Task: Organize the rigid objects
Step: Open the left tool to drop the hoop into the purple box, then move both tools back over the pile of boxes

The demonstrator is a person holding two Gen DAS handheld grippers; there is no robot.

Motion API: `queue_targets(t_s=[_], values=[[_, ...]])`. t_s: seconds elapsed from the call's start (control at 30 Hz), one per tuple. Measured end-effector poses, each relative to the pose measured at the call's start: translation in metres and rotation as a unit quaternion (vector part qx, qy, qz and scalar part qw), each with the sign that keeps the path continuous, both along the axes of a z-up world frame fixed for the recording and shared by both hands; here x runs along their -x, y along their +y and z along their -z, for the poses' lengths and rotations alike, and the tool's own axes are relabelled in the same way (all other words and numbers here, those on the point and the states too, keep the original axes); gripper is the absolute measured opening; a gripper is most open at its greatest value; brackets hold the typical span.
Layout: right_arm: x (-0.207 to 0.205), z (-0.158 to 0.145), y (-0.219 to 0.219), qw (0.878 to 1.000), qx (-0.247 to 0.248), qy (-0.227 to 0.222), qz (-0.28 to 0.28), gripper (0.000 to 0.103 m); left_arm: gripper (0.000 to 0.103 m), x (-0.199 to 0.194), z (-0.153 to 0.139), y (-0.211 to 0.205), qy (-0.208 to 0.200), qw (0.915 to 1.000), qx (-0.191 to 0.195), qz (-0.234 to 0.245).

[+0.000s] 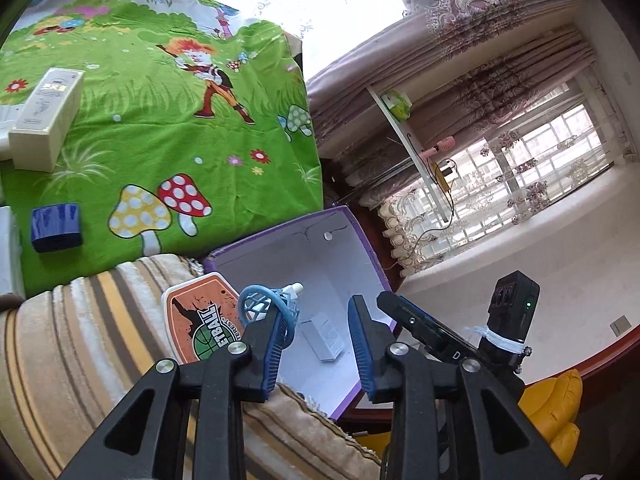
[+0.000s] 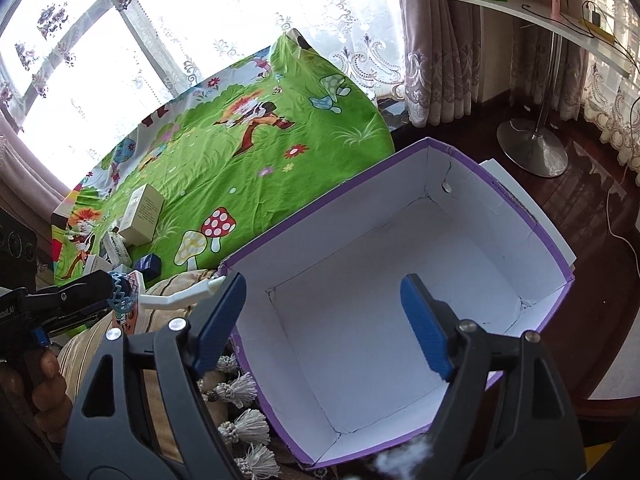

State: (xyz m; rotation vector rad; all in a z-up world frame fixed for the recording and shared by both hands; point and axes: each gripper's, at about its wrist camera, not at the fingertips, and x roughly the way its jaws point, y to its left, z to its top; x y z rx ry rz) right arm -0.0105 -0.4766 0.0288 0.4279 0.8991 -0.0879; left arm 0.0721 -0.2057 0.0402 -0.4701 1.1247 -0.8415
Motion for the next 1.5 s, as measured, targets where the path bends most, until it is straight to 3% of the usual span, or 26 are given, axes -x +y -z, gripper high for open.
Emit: queue_targets(t_s=[0.17, 0.23, 0.3, 0.33, 0.37, 0.4, 0.47, 0.53, 0.57, 0.63, 0.83, 1.0, 1.13, 1.23, 1.4, 1.5], values=[[-0.001, 0.001, 0.001, 1.000, -0.018, -0.005, 0.008, 0.084, 0.034, -0.005, -0.001, -0.009, 0.009, 0.9997, 0.019, 0.010], [0.002, -0.003, -0.005, 1.000, -0.013, -0.006, 0.018, 0.084, 0.034, -0.005, 0.002, -0.020, 0.037, 0.9966, 0.066, 0.033], [0.006, -0.006, -0.011, 1.000, -0.001, -0.006, 0.027, 0.084, 0.048, -0.006, 0.008, -0.034, 0.065, 0.9913, 0.094, 0.065], [0.007, -0.006, -0.013, 1.000, 0.000, -0.007, 0.030, 0.084, 0.074, -0.006, 0.008, -0.041, 0.052, 0.9924, 0.081, 0.078], [0.008, -0.006, -0.015, 0.999, -0.001, -0.007, 0.032, 0.084, 0.080, -0.004, 0.009, -0.047, 0.034, 0.9948, 0.043, 0.086], [0.009, -0.006, -0.017, 0.999, -0.002, -0.005, 0.034, 0.085, 0.080, -0.002, 0.012, -0.046, 0.040, 0.9961, 0.021, 0.075], [0.009, -0.004, -0.018, 0.999, -0.001, -0.006, 0.033, 0.085, 0.083, 0.000, 0.013, -0.040, 0.083, 0.9885, 0.091, 0.088], [0.006, 0.001, -0.015, 0.999, -0.001, 0.002, 0.033, 0.085, 0.083, 0.001, 0.012, -0.039, 0.070, 0.9929, 0.041, 0.088], [0.005, 0.002, -0.014, 1.000, -0.005, 0.006, 0.030, 0.085, 0.083, 0.000, 0.016, -0.035, 0.084, 0.9930, 0.034, 0.076], [0.003, 0.000, -0.007, 1.000, -0.008, 0.001, 0.016, 0.085, 0.083, 0.000, 0.020, -0.021, 0.109, 0.9898, 0.059, 0.070], [-0.012, -0.009, 0.029, 0.999, -0.001, -0.010, -0.033, 0.085, 0.083, 0.008, 0.004, 0.037, 0.040, 0.9989, 0.022, 0.015], [-0.038, -0.028, 0.082, 0.994, -0.007, -0.028, -0.104, 0.085, 0.082, 0.016, -0.013, 0.101, -0.022, 0.9979, -0.013, -0.059], [-0.062, -0.042, 0.134, 0.985, -0.005, -0.042, -0.167, 0.085, 0.082, 0.021, -0.022, 0.162, -0.053, 0.9891, -0.040, -0.132], [-0.080, -0.046, 0.170, 0.977, -0.006, -0.040, -0.210, 0.085, 0.079, 0.019, -0.022, 0.212, -0.054, 0.9771, -0.062, -0.196], [-0.101, -0.048, 0.223, 0.964, 0.005, -0.030, -0.266, 0.085, 0.073, 0.005, -0.005, 0.277, -0.010, 0.9469, -0.141, -0.289], [-0.112, -0.049, 0.250, 0.956, 0.011, -0.024, -0.291, 0.085, 0.072, -0.008, 0.013, 0.296, 0.023, 0.9360, -0.164, -0.310]])
